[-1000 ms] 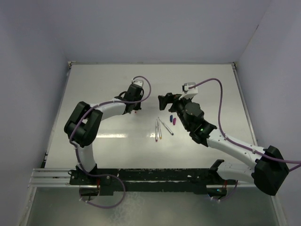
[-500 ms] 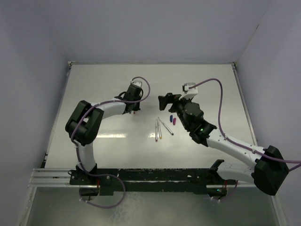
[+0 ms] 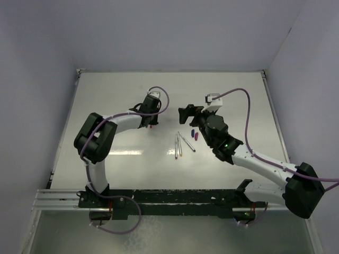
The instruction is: Insert the pens into the pen caps
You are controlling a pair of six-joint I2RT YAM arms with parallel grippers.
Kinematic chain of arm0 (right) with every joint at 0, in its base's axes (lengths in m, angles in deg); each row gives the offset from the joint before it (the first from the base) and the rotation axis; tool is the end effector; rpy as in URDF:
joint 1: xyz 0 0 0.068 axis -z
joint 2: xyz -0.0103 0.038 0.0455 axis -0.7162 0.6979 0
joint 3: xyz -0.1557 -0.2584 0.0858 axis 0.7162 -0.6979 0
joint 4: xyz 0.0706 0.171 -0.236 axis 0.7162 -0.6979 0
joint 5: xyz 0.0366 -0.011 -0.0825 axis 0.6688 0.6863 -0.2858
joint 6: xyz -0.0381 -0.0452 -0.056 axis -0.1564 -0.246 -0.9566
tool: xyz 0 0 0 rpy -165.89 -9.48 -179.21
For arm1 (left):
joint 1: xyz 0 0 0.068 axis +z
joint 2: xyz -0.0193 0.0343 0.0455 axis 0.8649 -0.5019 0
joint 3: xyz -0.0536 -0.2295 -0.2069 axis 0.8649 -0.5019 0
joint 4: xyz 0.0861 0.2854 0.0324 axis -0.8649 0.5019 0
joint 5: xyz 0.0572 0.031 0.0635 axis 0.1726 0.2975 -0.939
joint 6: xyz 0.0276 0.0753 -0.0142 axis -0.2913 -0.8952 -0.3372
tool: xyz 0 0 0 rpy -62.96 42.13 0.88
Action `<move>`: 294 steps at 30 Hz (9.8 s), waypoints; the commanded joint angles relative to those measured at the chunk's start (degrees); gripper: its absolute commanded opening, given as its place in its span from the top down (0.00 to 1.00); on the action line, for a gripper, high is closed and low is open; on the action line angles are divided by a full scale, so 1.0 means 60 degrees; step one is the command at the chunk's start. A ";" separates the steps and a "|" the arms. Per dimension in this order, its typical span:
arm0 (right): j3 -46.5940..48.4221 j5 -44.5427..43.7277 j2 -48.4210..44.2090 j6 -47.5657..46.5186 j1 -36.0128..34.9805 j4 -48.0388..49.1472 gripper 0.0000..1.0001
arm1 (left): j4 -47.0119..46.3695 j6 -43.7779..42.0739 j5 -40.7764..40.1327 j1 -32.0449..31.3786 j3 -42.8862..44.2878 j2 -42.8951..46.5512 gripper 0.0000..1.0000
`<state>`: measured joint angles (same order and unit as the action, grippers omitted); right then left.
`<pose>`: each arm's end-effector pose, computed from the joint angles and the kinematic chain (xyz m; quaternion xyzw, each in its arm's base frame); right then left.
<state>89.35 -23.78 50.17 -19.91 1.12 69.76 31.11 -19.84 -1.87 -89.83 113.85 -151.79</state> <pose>0.2482 0.1994 0.3252 0.0486 0.6925 0.2628 0.6701 0.4094 -0.2174 0.1420 0.0357 0.9304 -0.0510 0.3612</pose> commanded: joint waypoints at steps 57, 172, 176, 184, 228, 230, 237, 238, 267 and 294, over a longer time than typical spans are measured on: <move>0.2037 0.0853 0.4810 0.1849 -0.1411 -0.4072 0.60 | -0.0880 0.0658 0.1374 -0.0003 -0.4565 0.5693 0.64; -0.1544 0.1303 0.1155 0.0965 -0.0737 0.5044 1.00 | -1.0549 0.2814 0.7903 -0.0406 -0.5175 0.4321 0.56; -0.1515 0.1398 0.1280 0.1040 -0.0737 0.5153 1.00 | -1.0670 0.2883 0.7860 -0.0404 -0.5151 0.4333 0.57; -0.1476 0.1579 0.1426 0.1168 -0.0739 0.5371 1.00 | -1.0659 0.2913 0.7734 -0.0413 -0.5107 0.4197 0.61; -0.1986 0.1113 -0.1835 0.0777 0.1287 0.2307 0.00 | -0.5716 0.0990 0.5312 -0.0408 -0.4629 0.4991 1.00; -0.2005 0.1039 -0.1860 0.0848 0.1423 0.1850 0.03 | -0.5401 0.0781 0.5260 -0.0403 -0.4589 0.5052 1.00; -0.1361 0.0185 -0.1206 0.0936 0.1431 -0.0749 0.55 | -0.4343 0.0124 0.5170 -0.0429 -0.4421 0.5121 1.00; -0.1366 0.0179 -0.1104 0.1042 0.1431 -0.0900 0.63 | -0.4243 0.0065 0.5176 -0.0433 -0.4408 0.5116 1.00; 0.0507 0.0314 0.2949 0.2799 0.1438 -0.4374 0.68 | -0.2506 -0.0811 0.4697 -0.1538 -0.3745 0.4470 1.00; 0.1136 0.0222 0.4192 0.2752 0.1461 -0.4446 0.69 | -0.2777 -0.0751 0.4912 -0.1540 -0.3694 0.4035 1.00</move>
<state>93.67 -21.14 75.07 -3.82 9.75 42.92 17.40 -23.56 26.39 -99.01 89.85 -127.11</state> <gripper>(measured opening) 0.309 0.052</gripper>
